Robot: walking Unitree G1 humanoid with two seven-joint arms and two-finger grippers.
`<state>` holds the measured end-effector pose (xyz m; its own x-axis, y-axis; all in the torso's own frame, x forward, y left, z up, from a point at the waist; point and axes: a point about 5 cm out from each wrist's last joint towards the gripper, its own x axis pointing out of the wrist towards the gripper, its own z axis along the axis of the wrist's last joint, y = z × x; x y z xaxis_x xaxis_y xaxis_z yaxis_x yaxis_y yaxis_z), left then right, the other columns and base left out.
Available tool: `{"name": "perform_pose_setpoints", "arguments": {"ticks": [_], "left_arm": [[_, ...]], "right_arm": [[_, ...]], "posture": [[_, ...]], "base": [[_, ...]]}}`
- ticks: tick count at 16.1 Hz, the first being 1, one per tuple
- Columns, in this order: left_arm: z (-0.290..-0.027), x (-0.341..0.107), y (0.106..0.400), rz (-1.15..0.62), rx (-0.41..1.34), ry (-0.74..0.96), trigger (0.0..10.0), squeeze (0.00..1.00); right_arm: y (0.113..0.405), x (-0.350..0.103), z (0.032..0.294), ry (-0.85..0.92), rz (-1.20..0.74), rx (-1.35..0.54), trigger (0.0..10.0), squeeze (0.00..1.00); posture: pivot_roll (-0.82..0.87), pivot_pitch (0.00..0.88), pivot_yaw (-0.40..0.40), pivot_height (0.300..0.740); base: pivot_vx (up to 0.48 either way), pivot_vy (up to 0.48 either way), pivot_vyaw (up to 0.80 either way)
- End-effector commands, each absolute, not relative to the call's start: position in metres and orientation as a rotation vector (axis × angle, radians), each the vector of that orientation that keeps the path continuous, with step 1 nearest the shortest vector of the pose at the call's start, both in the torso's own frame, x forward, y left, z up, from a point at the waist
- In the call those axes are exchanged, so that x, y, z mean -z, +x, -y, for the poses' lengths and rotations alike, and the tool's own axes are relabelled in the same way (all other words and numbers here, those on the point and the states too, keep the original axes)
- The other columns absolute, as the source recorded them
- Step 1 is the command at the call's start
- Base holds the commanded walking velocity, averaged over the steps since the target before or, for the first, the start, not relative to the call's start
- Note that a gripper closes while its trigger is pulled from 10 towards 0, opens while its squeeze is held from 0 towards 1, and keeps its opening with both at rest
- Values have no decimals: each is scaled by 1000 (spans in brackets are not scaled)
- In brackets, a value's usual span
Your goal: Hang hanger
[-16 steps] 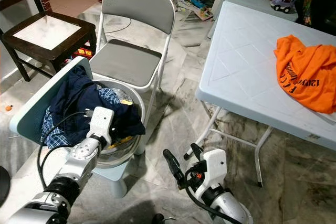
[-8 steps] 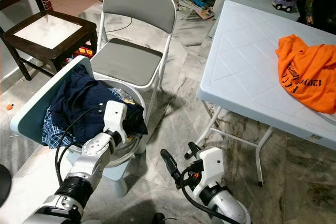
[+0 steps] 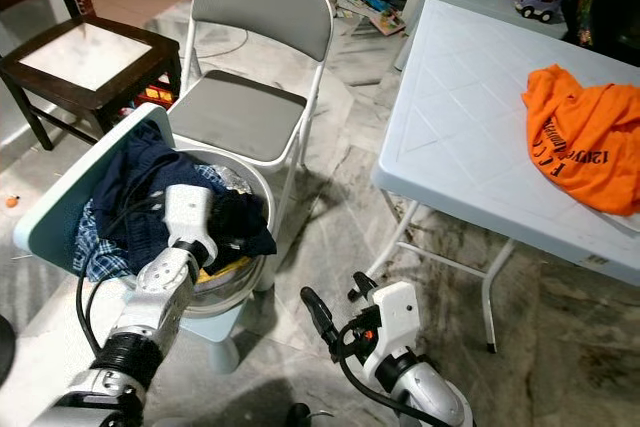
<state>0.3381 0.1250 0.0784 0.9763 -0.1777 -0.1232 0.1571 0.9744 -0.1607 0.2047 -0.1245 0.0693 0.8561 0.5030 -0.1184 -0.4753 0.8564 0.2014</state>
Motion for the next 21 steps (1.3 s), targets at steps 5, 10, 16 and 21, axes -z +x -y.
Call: {"name": "perform_pose_setpoints", "arguments": {"ticks": [5,10,16,21], "left_arm": [[-126,-87,340,-181,134,-554,10000,1000],[-143,-75,319,-276,97,-729,10000,1000],[-147,-106,306,31,342,-7,10000,1000],[-152,-103,312,-70,168,-327,10000,1000]], "right_arm": [[205,-67,126,135,-186,-536,10000,0],[206,-65,122,126,-190,-555,10000,0],[210,-64,120,121,-189,-564,10000,0],[212,-64,117,121,-187,-582,10000,0]], "posture": [[221,165,-199,740],[233,166,-204,740],[254,172,-203,740],[273,175,-222,740]], "base": [[0,0,0],[0,0,0],[0,0,0],[0,0,0]]}}
